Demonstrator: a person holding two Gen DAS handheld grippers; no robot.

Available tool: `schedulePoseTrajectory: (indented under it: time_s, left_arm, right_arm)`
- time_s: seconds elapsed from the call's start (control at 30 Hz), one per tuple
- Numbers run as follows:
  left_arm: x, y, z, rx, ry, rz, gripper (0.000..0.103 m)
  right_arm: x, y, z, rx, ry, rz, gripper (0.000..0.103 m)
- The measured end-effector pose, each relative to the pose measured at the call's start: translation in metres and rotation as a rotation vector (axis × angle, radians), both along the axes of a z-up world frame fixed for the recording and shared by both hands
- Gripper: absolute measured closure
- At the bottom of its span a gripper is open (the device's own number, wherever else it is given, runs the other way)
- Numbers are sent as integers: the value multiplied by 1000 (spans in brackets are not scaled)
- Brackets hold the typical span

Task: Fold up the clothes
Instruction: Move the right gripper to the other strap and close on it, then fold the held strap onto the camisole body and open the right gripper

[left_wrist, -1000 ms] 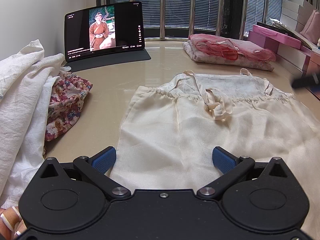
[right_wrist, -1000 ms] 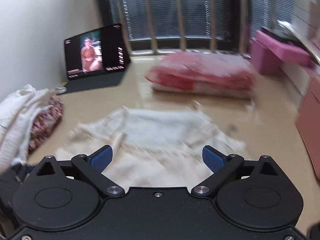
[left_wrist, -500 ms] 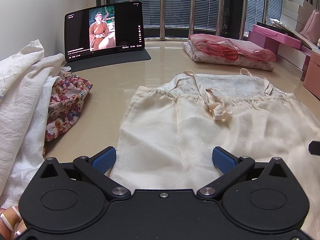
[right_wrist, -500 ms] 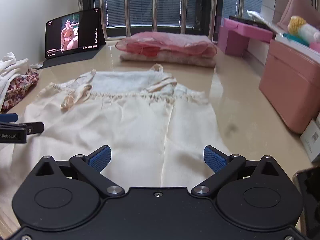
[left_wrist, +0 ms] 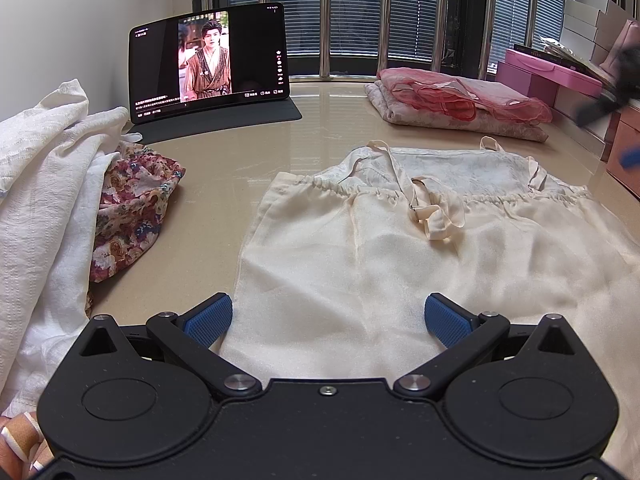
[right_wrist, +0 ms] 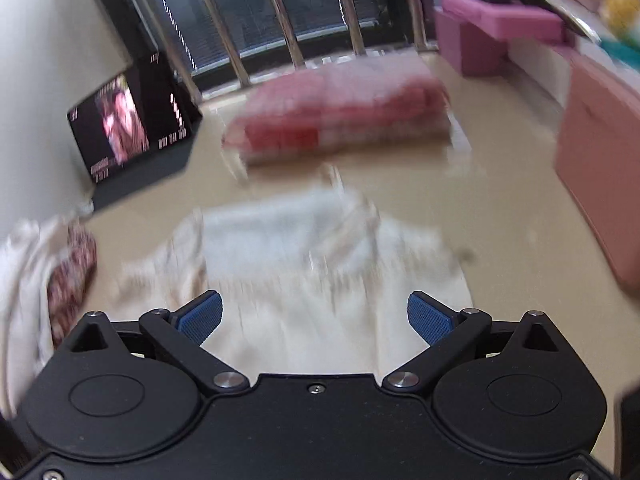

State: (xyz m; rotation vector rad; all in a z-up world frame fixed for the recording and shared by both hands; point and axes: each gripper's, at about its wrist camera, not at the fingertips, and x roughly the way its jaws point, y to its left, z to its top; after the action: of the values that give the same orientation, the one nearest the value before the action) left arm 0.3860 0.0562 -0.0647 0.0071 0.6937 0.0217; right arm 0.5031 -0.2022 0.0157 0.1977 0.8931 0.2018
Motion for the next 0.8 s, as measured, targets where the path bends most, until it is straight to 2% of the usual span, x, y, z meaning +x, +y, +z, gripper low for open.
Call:
schedulePoseTrajectory:
  time_s: [0.1,0.17,0.27,0.37,0.43,0.5,0.57,0.63,0.8]
  left_arm:
    - [0,0,0,0,0,0,0]
    - [0,0,0,0,0,0,0]
    - [0,0,0,0,0,0,0]
    - [0,0,0,0,0,0,0]
    - [0,0,0,0,0,0,0]
    - [0,0,0,0,0,0,0]
    - [0,0,0,0,0,0,0]
    - [0,0,0,0,0,0,0]
    - [0,0,0,0,0,0,0]
  right_arm:
    - [38,10,-6,-74,41,-27,4]
    - [57,16,-14,-119,71,-40,8]
    - [74,23,-28,-163,105,-75,21]
    - [84,24,-41,-160,137,-93,38]
    - [88,23,-47,-159,153,-108,54]
    - [92,23,-52,-162,167,-124,57]
    - [93,22,-56,-162,173,-135,65]
    - [92,20,-57,-147,166,-142,80]
    - [88,18,-55,-117,147,-129,92]
